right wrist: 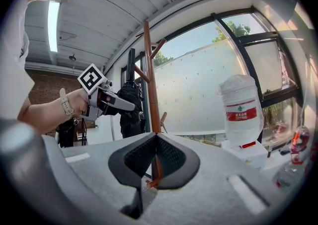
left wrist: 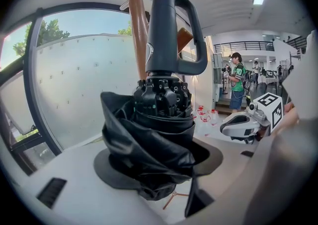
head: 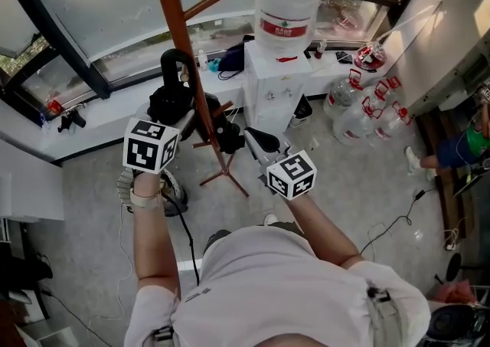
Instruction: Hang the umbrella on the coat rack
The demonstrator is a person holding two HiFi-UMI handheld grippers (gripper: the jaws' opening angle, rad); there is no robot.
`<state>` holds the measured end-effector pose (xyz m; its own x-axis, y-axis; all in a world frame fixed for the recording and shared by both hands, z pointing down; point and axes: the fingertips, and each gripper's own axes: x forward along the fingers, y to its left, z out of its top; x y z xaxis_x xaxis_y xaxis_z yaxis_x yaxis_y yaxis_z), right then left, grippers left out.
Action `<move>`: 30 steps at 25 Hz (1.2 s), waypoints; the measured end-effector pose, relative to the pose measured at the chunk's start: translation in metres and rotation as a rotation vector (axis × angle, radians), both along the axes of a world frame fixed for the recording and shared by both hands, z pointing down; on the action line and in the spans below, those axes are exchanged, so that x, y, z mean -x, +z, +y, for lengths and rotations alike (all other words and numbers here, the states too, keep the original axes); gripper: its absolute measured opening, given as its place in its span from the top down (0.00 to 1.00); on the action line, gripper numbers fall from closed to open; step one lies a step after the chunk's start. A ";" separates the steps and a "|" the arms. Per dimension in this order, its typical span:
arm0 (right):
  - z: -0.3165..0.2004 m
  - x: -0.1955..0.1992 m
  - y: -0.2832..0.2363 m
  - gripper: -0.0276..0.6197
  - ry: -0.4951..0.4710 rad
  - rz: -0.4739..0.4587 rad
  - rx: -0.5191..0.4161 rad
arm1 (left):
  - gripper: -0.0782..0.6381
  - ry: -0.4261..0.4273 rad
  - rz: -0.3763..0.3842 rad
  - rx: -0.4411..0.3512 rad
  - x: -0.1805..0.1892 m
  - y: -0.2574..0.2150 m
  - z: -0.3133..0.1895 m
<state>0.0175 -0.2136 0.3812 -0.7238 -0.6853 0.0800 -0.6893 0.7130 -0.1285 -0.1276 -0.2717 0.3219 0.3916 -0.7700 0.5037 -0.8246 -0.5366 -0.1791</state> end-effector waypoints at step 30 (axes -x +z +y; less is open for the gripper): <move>0.019 -0.015 0.039 0.95 0.031 0.031 0.098 | 0.52 -0.031 0.074 0.087 -0.004 0.060 -0.007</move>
<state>0.0328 -0.1942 0.4205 -0.6986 -0.6952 0.1694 -0.7155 0.6763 -0.1750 -0.1236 -0.2787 0.3814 0.4073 -0.7366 0.5399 -0.8502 -0.5217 -0.0703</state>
